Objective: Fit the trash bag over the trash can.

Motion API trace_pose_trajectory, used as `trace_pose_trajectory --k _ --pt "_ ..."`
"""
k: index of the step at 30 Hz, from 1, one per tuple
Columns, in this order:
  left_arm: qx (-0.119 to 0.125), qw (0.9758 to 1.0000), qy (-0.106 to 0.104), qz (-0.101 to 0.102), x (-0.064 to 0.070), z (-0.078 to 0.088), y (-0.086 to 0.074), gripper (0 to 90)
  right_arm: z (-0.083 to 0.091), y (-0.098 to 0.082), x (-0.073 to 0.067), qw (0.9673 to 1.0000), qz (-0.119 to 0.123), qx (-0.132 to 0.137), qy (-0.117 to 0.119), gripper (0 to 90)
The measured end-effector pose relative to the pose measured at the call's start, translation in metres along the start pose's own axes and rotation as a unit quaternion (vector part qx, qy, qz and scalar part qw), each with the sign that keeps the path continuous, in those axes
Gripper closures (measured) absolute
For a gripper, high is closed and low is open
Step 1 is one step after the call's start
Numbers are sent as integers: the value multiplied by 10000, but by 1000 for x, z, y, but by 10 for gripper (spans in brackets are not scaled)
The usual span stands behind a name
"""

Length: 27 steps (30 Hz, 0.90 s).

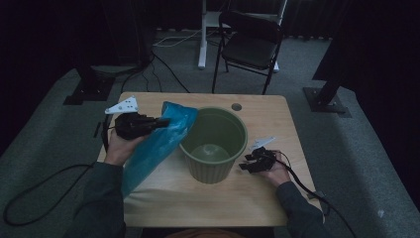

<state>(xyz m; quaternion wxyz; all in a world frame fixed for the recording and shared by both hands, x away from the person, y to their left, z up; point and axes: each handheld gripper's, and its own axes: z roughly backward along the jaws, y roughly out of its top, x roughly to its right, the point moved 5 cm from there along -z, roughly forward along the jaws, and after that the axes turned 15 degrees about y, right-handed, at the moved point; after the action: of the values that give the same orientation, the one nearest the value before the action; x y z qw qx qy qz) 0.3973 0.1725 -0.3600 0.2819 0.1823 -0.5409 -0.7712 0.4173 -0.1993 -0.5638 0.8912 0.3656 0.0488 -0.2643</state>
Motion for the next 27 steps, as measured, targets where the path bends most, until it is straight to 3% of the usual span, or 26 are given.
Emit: trace_pose_trajectory --k 7,13,14,19,22,27 --pt "12 9995 -325 -19 12 -7 4 890 -1 0 0 10000 0 -11 6 465" --pt "-73 9989 -442 -145 20 -16 7 891 -1 0 0 10000 2 -11 4 465" --pt "-75 9982 -576 -173 24 -21 10 890 1 1 0 10000 12 3 -12 465" --pt "-79 9971 -709 -264 32 -26 18 890 3 1 1 10000 -8 51 -26 465" --pt "-69 9946 -966 -376 42 -30 24 890 8 2 2 9999 -12 131 -61 465" --pt "-115 9913 -1185 -567 57 -38 31 890 11 3 2 9998 2 187 -73 465"
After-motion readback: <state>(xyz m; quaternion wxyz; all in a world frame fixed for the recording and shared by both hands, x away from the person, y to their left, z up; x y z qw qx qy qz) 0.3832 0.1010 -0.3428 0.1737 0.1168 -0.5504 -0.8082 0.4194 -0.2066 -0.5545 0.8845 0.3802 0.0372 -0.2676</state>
